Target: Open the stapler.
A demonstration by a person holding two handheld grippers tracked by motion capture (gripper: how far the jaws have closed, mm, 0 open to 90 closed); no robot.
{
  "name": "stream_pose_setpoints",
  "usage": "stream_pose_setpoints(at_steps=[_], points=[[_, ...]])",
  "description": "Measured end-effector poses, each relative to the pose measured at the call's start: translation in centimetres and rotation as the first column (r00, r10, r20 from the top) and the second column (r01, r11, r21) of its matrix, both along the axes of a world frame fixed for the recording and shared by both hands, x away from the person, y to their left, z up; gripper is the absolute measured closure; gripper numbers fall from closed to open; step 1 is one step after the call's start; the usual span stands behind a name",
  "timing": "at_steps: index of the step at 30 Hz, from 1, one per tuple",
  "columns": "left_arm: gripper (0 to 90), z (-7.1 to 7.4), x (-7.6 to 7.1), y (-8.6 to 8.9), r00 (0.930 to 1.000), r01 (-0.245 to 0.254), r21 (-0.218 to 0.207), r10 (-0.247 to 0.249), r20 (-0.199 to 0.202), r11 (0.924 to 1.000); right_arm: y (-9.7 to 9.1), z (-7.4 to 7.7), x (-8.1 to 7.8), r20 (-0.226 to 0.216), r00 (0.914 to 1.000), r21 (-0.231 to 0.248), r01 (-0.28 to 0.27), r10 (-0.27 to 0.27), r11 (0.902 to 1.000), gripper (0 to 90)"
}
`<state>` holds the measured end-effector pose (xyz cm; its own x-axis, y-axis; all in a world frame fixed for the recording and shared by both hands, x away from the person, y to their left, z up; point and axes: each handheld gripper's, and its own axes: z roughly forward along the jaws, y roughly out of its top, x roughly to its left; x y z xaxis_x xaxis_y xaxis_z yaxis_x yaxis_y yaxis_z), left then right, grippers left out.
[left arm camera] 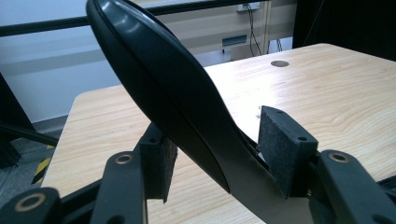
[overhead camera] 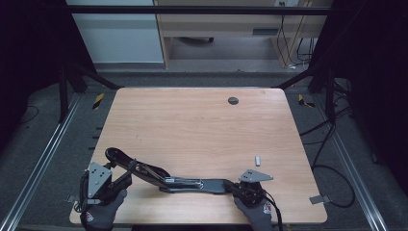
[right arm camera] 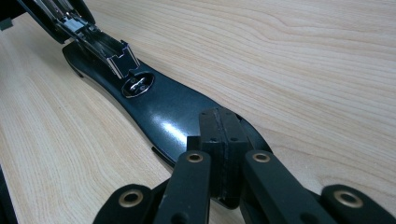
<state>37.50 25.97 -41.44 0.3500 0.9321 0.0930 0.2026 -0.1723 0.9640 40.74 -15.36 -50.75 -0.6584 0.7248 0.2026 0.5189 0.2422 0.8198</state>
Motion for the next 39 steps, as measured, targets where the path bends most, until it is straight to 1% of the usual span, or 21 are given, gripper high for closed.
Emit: stream_pose_setpoints(at_steps=[4, 6, 10, 14, 17, 21, 25, 26, 33, 37, 39], points=[[45.4, 0.1, 0.0, 0.0, 0.9999, -0.010, 0.004, 0.010, 0.000, 0.9999, 0.0, 0.0, 0.0, 0.000, 1.0000, 0.001, -0.001, 0.001, 1.0000, 90.0], [41.9, 0.1, -0.1, 0.0, 1.0000, -0.006, -0.001, 0.006, -0.004, 1.0000, 0.0, 0.0, 0.0, 0.000, 1.0000, 0.001, -0.001, 0.001, 1.0000, 90.0], [38.2, 0.2, -0.2, -0.2, 1.0000, 0.004, 0.005, -0.004, -0.006, 1.0000, 0.0, 0.0, 0.0, -0.002, 1.0000, 0.002, -0.001, 0.001, 1.0000, 90.0], [34.0, 0.2, -0.3, -0.3, 0.9996, 0.013, 0.008, -0.012, -0.027, 0.9999, 0.0, 0.0, 0.0, -0.002, 1.0000, 0.002, -0.001, 0.001, 1.0000, 90.0], [31.7, 0.2, -0.4, -0.3, 0.9990, 0.010, 0.012, -0.009, -0.044, 0.9999, 0.0, 0.0, 0.0, -0.003, 1.0000, 0.003, -0.002, 0.002, 1.0000, 90.0], [29.3, 0.1, -0.6, -0.2, 0.9987, 0.002, 0.021, -0.001, -0.051, 0.9998, 0.0, 0.0, 0.0, -0.003, 1.0000, 0.005, -0.001, 0.001, 1.0000, 90.0], [28.0, 0.0, -1.0, 0.0, 0.9989, 0.003, 0.018, -0.002, -0.048, 0.9998, 0.0, 0.0, 0.0, -0.005, 1.0000, 0.006, -0.001, 0.001, 1.0000, 90.0], [27.7, 0.0, -1.0, 0.1, 0.9993, 0.018, 0.024, -0.017, -0.034, 0.9996, 0.0, 0.0, 0.0, -0.005, 1.0000, 0.006, -0.001, 0.001, 1.0000, 90.0], [26.3, -0.5, -1.4, 0.4, 0.9985, 0.024, 0.036, -0.023, -0.049, 0.9990, 0.0, 0.0, 0.1, -0.006, 1.0000, 0.008, -0.001, 0.001, 1.0000, 90.0], [26.0, -1.1, -1.7, 0.8, 0.9973, 0.014, 0.029, -0.012, -0.072, 0.9995, 0.0, 0.0, 0.1, -0.005, 1.0000, 0.008, 0.000, 0.000, 1.0000, 90.0], [25.9, -1.4, -1.9, 1.0, 0.9973, 0.014, 0.033, -0.011, -0.073, 0.9994, 0.0, 0.0, 0.1, -0.004, 1.0000, 0.007, 0.000, 0.000, 1.0000, 90.0]])
